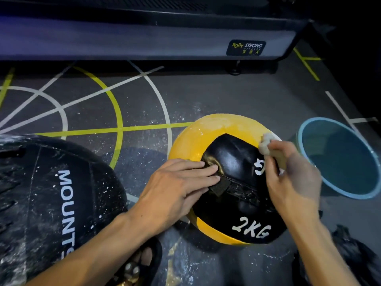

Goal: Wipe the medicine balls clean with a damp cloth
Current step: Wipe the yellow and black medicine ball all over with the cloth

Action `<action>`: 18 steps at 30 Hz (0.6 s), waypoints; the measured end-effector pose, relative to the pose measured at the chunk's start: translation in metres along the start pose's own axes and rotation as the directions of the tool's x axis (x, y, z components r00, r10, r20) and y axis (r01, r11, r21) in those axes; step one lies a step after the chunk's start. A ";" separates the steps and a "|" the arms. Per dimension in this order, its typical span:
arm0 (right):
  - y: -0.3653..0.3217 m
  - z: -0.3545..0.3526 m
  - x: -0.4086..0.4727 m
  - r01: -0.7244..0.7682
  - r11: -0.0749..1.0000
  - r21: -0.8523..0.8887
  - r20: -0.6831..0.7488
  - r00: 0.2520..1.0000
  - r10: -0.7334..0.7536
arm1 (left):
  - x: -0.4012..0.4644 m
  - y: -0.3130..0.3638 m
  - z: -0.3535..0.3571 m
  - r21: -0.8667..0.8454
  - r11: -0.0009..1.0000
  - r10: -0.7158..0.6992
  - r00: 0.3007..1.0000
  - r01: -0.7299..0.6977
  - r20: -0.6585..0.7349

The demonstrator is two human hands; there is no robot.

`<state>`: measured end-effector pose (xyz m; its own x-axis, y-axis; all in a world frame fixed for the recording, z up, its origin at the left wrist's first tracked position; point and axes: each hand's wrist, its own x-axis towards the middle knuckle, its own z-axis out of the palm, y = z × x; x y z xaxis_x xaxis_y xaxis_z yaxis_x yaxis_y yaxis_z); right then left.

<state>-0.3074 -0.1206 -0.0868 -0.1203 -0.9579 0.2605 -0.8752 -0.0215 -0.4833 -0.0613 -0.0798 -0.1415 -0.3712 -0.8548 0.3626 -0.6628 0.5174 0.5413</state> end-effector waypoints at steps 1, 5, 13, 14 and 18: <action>-0.001 0.002 -0.001 -0.008 1.000 0.008 0.006 1.000 0.008 | -0.002 0.000 0.001 -0.038 0.999 -0.021 1.000 0.021 0.000; -0.031 0.014 0.012 0.188 0.981 0.048 0.036 0.981 -0.190 | -0.007 0.005 0.004 -0.104 0.994 -0.012 1.000 0.014 0.021; -0.029 0.013 0.055 0.360 0.928 0.098 0.212 0.903 -0.373 | -0.025 0.007 0.010 -0.098 0.995 0.007 1.000 -0.008 -0.010; -0.031 0.015 0.049 0.352 0.932 0.089 0.186 0.913 -0.363 | -0.024 0.007 0.010 -0.086 0.996 0.017 1.000 -0.017 -0.002; -0.073 0.048 -0.002 0.633 0.740 0.227 0.552 0.542 -0.633 | -0.023 0.008 0.007 -0.027 0.999 0.036 0.999 -0.035 0.029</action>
<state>-0.2204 -0.1311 -0.0919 0.7478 -0.6638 -0.0140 -0.6175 -0.6876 -0.3821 -0.0630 -0.0561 -0.1512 -0.4134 -0.8366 0.3594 -0.6317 0.5478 0.5486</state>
